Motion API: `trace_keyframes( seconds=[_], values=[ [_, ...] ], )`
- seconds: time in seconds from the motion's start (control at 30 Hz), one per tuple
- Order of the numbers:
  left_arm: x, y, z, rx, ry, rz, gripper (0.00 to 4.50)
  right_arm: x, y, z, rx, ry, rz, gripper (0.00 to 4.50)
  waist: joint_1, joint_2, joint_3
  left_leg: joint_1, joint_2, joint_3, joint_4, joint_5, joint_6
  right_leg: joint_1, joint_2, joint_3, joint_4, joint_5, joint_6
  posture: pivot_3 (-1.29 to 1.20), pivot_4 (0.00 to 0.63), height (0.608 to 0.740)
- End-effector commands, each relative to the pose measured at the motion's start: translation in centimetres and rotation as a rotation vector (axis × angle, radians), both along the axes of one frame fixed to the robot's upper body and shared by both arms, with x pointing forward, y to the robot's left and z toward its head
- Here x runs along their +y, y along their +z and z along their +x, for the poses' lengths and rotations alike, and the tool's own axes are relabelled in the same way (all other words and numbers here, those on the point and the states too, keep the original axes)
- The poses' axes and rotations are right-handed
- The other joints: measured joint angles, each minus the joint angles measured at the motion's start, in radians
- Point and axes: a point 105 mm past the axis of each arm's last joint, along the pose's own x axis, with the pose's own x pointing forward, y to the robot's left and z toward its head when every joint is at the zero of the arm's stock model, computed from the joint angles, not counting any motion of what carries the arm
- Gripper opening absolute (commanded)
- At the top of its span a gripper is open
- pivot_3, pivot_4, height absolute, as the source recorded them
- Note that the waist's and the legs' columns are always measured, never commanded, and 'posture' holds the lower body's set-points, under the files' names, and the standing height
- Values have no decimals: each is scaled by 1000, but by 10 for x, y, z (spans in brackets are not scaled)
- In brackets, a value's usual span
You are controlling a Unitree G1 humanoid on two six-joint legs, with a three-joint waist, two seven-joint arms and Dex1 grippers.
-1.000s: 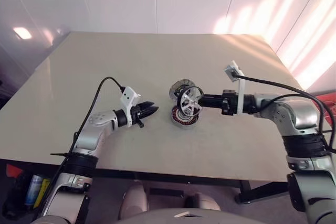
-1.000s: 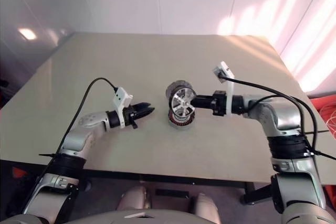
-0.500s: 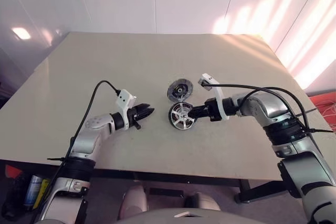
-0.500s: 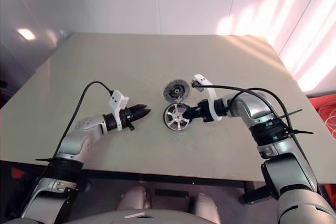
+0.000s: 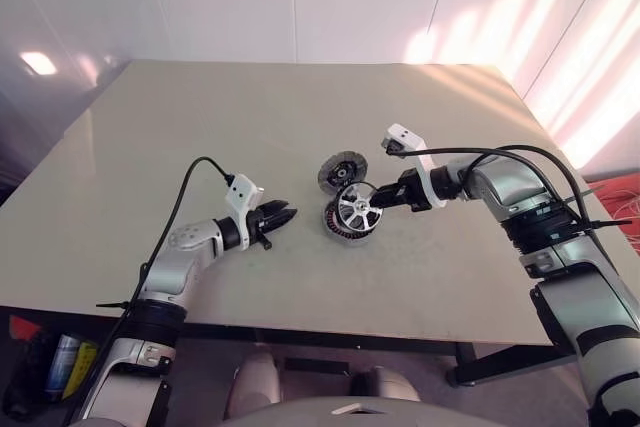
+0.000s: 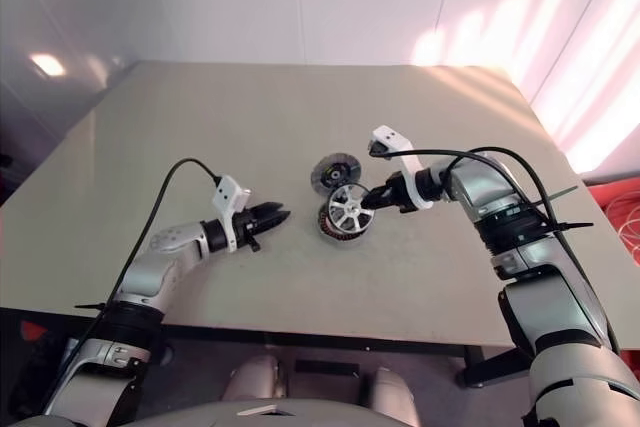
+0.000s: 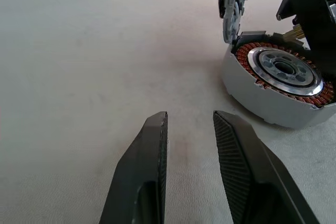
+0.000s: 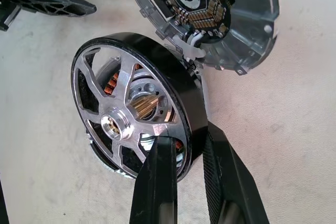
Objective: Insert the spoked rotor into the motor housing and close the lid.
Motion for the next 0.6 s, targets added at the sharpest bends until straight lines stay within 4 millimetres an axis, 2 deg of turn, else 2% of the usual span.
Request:
trace_keyframes(
  seconds=[0.03,0.27,0.6],
  values=[
    [4,10,3,-46,2,-4,1487,2,13,-1,-44,54,-15,386,0,0,0,0,0,0,0,0,0,0,0,0,0,0,0,0,0,740],
    [4,8,1,-44,4,-2,1487,6,14,-4,-50,86,-24,386,0,0,0,1,0,0,0,0,0,0,0,0,0,0,0,0,0,740],
    [4,8,1,-45,8,3,1487,10,3,-1,-45,94,-46,386,-1,0,0,2,0,0,0,0,0,1,0,0,1,0,0,0,0,740]
  ],
)
